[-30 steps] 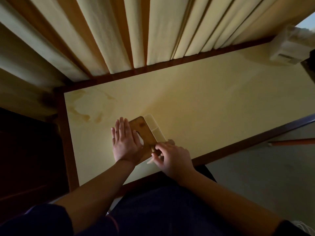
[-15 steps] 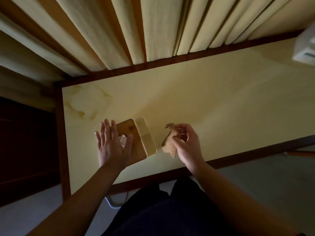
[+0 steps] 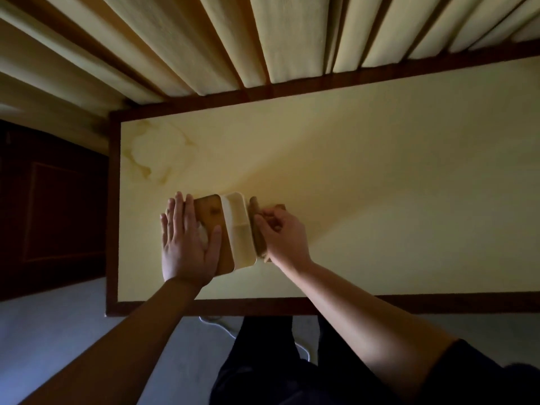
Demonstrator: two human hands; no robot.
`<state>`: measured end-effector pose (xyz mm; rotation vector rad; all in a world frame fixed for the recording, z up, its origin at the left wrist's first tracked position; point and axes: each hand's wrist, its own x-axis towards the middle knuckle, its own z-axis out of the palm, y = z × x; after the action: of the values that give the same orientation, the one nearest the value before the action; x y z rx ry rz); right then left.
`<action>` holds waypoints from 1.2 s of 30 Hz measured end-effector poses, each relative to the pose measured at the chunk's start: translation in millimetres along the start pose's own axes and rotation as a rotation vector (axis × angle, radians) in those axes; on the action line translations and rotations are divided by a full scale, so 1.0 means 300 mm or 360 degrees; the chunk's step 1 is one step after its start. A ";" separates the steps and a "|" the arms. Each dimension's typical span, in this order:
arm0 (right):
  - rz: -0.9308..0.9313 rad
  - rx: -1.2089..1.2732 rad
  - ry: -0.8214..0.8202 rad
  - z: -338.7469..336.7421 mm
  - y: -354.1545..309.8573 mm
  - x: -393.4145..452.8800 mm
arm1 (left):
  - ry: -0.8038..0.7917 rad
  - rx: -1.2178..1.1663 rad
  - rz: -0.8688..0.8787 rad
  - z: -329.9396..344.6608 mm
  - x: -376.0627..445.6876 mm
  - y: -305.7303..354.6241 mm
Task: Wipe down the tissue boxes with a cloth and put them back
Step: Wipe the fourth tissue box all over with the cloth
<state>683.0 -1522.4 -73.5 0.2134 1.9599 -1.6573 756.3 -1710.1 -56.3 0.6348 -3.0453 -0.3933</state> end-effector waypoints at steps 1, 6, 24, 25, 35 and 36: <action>0.0005 0.0007 -0.0027 0.012 0.011 -0.001 | -0.0006 0.0014 0.0005 -0.001 0.000 -0.001; 0.0074 0.0373 -0.0262 -0.014 0.096 0.017 | -0.0017 0.0022 0.0005 0.001 0.001 -0.001; -0.0228 0.0577 -0.0536 0.141 0.148 0.003 | -0.0016 0.0048 0.0044 0.004 0.010 0.005; -0.0208 0.0623 -0.0499 0.148 0.149 0.003 | -0.0020 0.0039 0.0040 0.004 0.010 0.006; -0.0470 0.0347 -0.0561 0.133 0.167 0.011 | -0.0031 0.0109 0.0017 0.009 0.004 0.011; -0.0478 0.0335 -0.0563 0.123 0.170 -0.005 | -0.0030 0.0106 0.0010 0.009 0.004 0.013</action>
<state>719.0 -1545.6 -119.4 -0.2937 1.6095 -1.9380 753.5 -1706.5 -57.9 0.6274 -3.0895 -0.3003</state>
